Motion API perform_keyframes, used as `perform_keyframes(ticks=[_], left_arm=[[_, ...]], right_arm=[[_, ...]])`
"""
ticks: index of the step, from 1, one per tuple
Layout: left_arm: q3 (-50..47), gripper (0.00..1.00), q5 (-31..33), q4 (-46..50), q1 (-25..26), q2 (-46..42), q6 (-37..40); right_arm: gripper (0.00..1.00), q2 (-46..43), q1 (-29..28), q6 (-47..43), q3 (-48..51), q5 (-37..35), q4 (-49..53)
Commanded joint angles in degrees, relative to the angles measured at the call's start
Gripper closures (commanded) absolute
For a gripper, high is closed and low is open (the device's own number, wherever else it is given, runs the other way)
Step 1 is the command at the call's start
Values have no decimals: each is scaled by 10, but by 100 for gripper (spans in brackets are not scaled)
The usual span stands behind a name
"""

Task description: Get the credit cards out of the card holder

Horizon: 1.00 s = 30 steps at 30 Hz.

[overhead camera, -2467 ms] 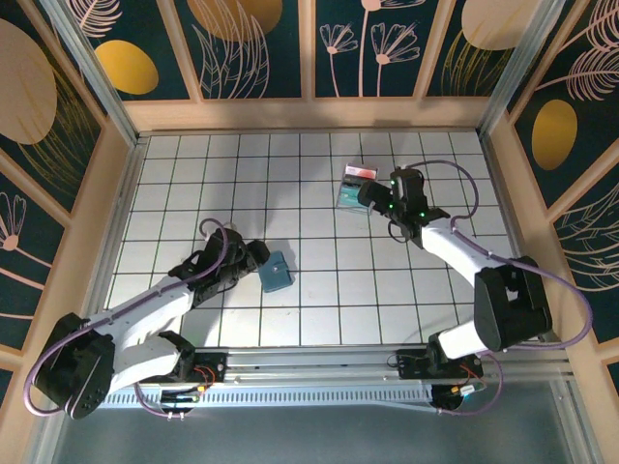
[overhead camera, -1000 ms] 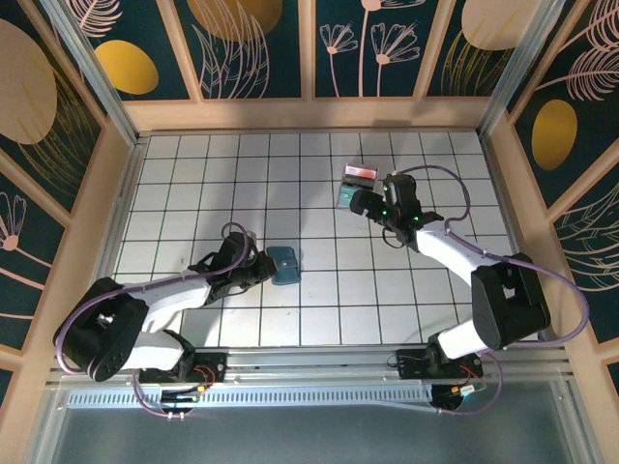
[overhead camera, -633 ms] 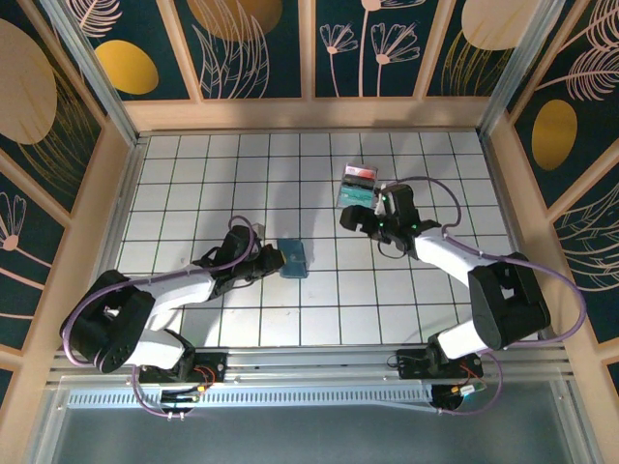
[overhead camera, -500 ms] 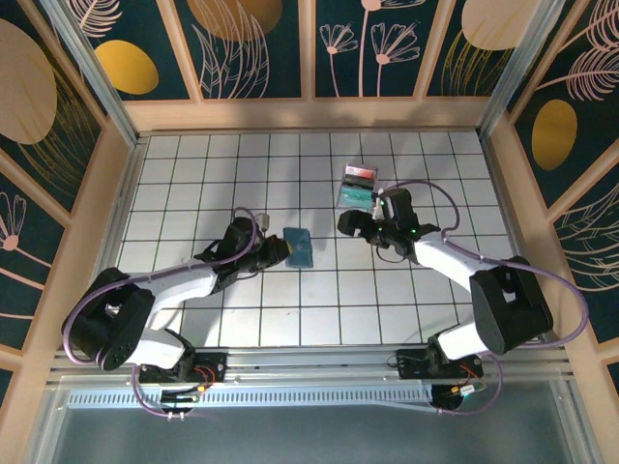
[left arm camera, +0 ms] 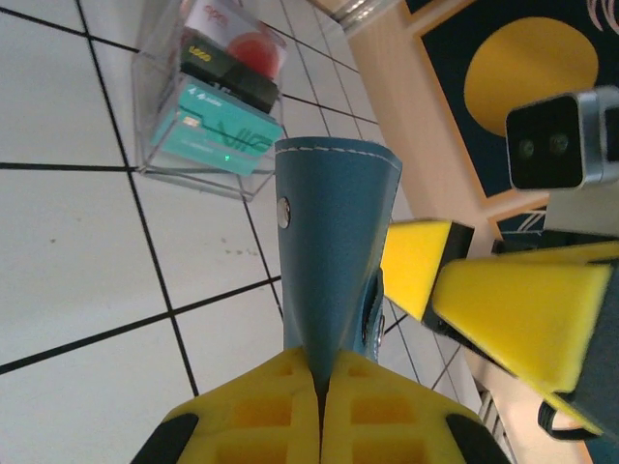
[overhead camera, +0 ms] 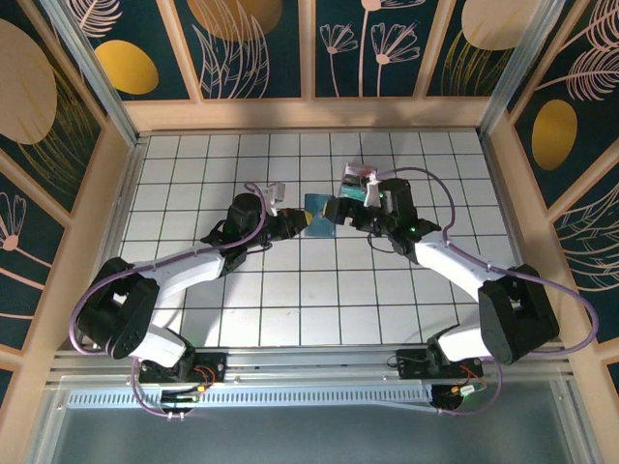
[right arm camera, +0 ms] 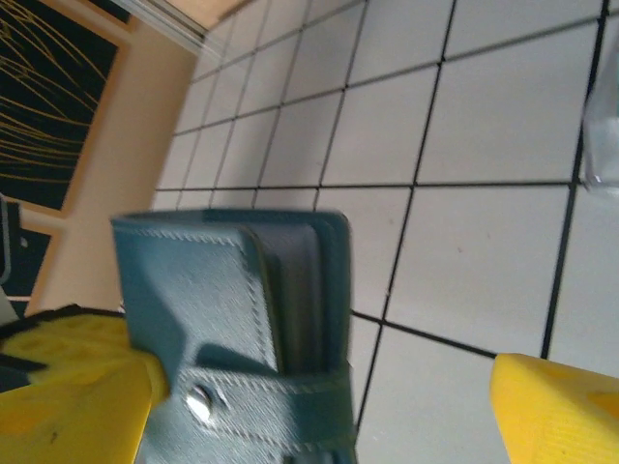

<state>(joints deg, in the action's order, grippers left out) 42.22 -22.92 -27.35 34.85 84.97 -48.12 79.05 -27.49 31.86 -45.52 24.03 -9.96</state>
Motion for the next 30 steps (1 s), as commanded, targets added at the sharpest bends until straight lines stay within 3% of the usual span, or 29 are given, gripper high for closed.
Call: perform_keyframes(ticks=[1, 14, 22, 24, 27, 30], left_arm=[[22, 100, -39, -42, 2, 3, 22], [36, 100, -69, -48, 2, 4, 26], [51, 100, -64, -53, 1, 4, 22], [52, 100, -63, -59, 2, 5, 18], [55, 100, -63, -69, 2, 9, 12], [57, 91, -62, -77, 2, 10, 8]], right_arm=[[10, -4, -4, -9, -25, 10, -36], [19, 20, -6, 8, -51, 27, -54], [32, 25, -10, 16, -56, 40, -54], [41, 23, -11, 16, -57, 43, -52], [63, 16, -11, 16, -53, 44, -56], [84, 11, -10, 10, -54, 41, -54]])
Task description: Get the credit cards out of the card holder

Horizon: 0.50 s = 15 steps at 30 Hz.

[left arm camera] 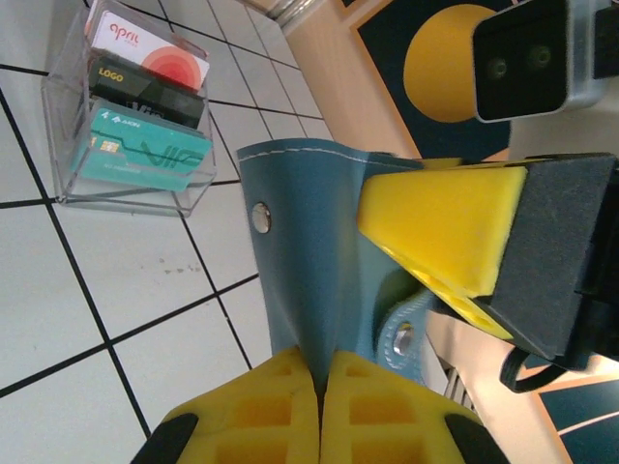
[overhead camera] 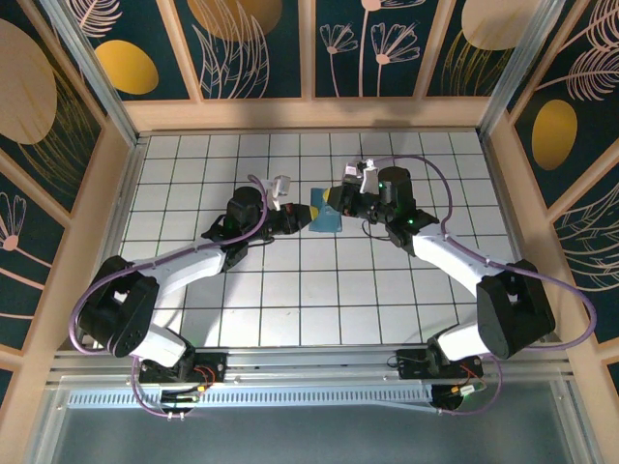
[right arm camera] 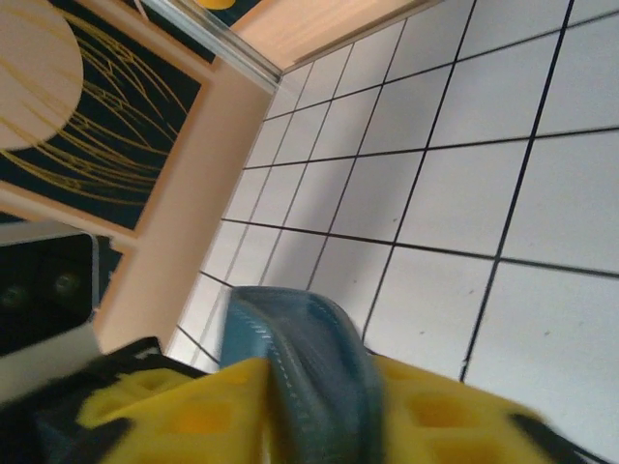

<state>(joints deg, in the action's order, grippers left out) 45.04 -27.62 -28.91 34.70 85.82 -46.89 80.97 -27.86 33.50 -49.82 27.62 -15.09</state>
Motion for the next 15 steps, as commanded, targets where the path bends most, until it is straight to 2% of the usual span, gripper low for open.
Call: perform_keyframes(ticks=[1, 3, 4, 7, 12, 15], left_arm=[[29, 88, -15, -65, 4, 0, -6], [26, 80, -16, -70, 3, -7, -3], [23, 74, -13, -71, 4, -13, 0], [22, 63, 7, -37, 4, -32, 26], [14, 58, 62, 25, 2, -78, 74], [4, 41, 73, 29, 2, -101, 104]], right_arm=[[92, -10, -6, -9, -11, 4, -2], [100, -13, -2, -15, -14, 7, -5], [100, -15, 0, -17, -15, 11, -9], [100, -22, 13, -18, -16, 24, -19], [100, -47, 58, -5, -5, 66, -40], [100, -57, 84, -1, -6, 110, -51]])
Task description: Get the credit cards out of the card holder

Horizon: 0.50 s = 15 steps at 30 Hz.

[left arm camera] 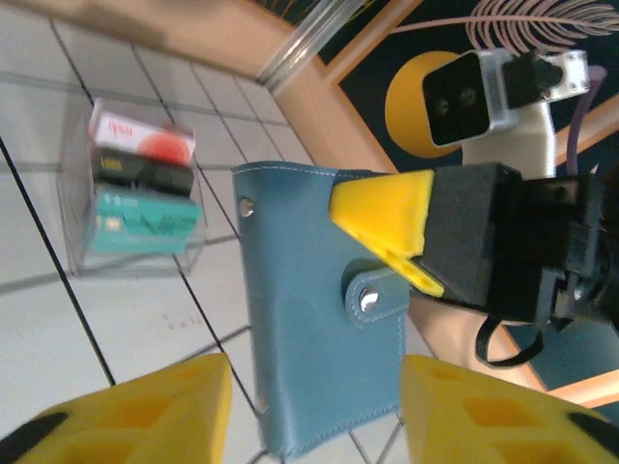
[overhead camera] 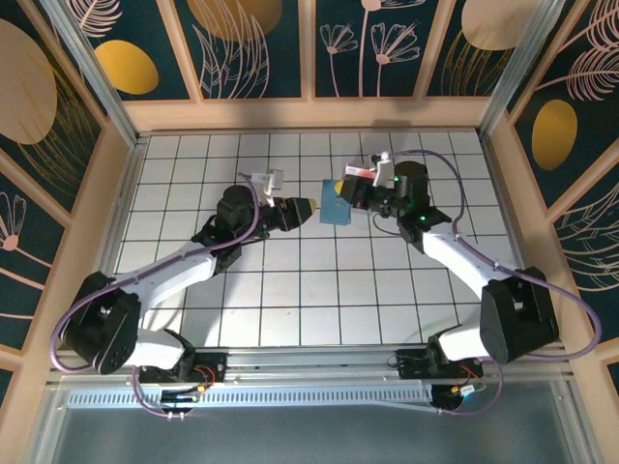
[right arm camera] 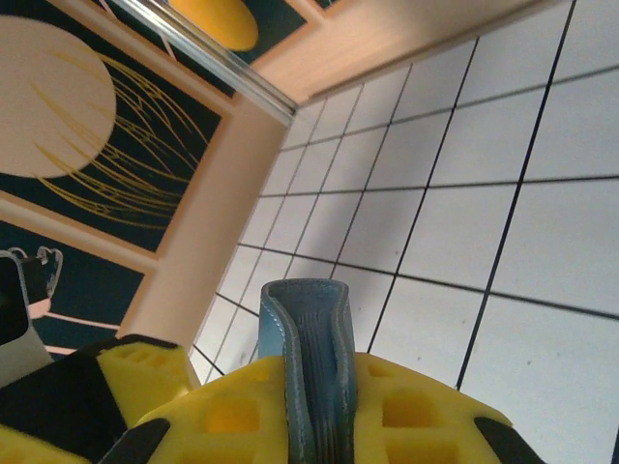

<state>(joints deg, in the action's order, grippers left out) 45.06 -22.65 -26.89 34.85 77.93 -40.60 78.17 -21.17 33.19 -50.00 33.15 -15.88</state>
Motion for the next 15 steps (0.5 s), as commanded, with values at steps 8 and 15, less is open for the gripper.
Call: perform_keyframes(ticks=[8, 15], left_arm=[[21, 20, -102, -52, 1, 0, 87], [46, 23, -210, -116, 2, 47, 74]], right_arm=[[100, -26, 36, -27, -38, 156, -14], [100, -30, 35, -19, -53, 201, -17]])
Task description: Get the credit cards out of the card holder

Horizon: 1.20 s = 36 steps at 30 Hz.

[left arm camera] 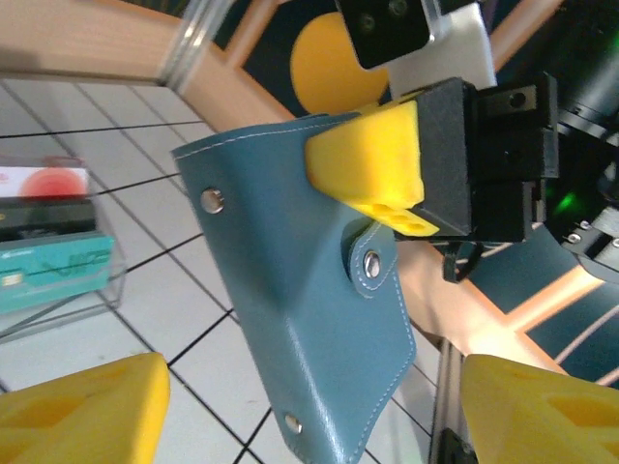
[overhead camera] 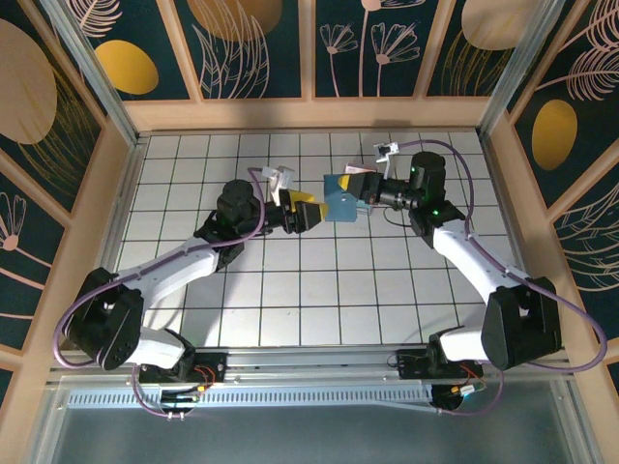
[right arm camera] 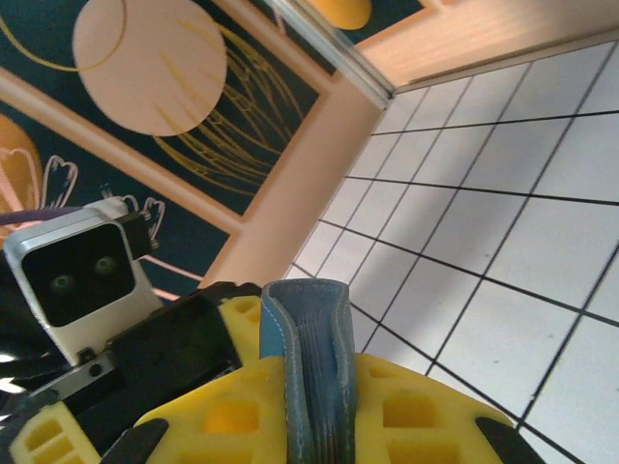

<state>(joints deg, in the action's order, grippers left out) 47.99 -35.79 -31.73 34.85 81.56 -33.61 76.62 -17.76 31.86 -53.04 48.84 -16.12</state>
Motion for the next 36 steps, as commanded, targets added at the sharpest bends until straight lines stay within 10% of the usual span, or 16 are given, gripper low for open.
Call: perform_keyframes(ticks=[1, 15, 28, 36], left_arm=[[15, 24, -90, -80, 2, 12, 0], [-14, 31, -121, -140, 4, 30, -52], [-23, 7, -63, -45, 3, -19, 8], [-10, 19, -109, -57, 4, 1, 2]], right_arm=[[100, -16, 0, -5, -23, 46, -17], [100, -13, -16, 42, -22, 89, -102], [100, -32, -23, 3, -30, 49, -43], [100, -26, -28, 24, -24, 63, -79]])
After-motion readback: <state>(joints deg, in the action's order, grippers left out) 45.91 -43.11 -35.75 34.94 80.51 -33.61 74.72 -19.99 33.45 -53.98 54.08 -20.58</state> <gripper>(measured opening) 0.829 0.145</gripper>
